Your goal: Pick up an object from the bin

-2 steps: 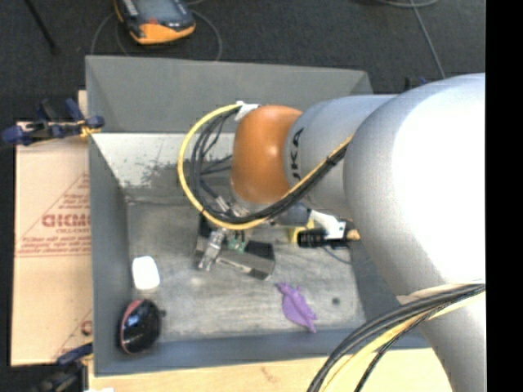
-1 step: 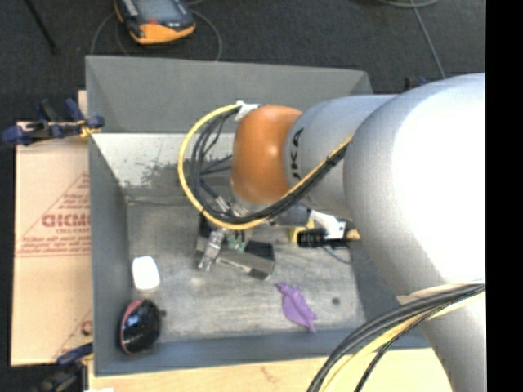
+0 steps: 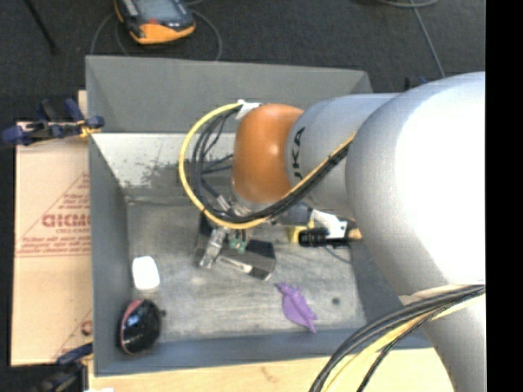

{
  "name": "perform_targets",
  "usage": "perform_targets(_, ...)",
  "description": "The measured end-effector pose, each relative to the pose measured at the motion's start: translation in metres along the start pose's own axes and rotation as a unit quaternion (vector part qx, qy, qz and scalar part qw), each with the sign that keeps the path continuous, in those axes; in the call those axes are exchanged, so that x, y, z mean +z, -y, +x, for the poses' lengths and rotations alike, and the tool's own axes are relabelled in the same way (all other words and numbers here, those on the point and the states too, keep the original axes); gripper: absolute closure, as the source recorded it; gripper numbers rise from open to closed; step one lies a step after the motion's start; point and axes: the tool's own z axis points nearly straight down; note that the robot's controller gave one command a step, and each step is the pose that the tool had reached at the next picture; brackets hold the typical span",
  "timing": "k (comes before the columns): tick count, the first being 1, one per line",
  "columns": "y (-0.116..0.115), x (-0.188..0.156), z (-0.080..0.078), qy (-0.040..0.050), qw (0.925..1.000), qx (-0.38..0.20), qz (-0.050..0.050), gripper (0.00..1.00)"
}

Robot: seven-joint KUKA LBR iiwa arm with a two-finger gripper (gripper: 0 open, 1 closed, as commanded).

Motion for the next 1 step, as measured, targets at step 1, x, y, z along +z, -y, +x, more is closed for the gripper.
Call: perform_targets(1, 0.0002, -0.0127, -0.0018, 0.0043, 1.0000, 0.000, -0.001, 1.00)
